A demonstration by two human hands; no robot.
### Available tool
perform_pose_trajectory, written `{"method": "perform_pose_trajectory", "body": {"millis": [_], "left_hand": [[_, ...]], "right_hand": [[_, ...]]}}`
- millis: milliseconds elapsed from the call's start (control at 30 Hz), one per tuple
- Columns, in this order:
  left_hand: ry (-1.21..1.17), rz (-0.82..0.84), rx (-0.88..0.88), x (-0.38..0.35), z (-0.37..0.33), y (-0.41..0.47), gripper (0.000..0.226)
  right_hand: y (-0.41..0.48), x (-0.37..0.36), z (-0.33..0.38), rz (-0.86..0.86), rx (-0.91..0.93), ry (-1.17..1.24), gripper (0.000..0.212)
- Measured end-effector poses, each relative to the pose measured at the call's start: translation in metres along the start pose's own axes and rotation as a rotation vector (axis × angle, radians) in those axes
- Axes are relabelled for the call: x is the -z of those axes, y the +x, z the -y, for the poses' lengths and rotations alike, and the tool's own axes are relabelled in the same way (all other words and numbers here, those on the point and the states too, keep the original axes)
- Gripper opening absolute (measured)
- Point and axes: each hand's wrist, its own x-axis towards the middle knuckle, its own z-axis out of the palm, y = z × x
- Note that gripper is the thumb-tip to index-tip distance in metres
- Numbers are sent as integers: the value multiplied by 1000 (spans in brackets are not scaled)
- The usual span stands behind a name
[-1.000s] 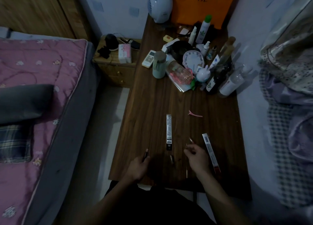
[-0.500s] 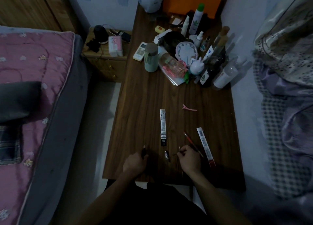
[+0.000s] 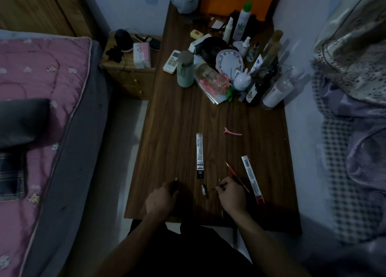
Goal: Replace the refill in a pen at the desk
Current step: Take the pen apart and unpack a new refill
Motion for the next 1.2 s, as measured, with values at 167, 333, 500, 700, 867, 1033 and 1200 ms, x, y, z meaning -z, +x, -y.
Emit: {"method": "perform_pose_trajectory", "body": {"millis": [167, 333, 500, 700, 867, 1033, 1200], "left_hand": [[-11, 7, -12, -2, 3, 0, 45], [-18, -7, -6, 0, 4, -1, 42], [-53, -88, -41, 8, 5, -2, 27], [-178, -28, -119, 12, 2, -3, 21], [-251, 1, -125, 16, -4, -5, 15], [-283, 2, -143, 19, -4, -3, 16], [-308, -41, -136, 29, -13, 3, 11]], "right_hand": [[-1, 2, 1, 24, 11, 1, 18], [-1, 7, 1, 51, 20, 18, 13], [7, 12, 18, 21, 114, -27, 5], [32, 3, 65, 12, 130, -96, 10], [48, -10, 94, 62, 54, -250, 33], [54, -15, 104, 93, -64, -288, 27], [59, -12, 107, 197, -118, -179, 30]]}}
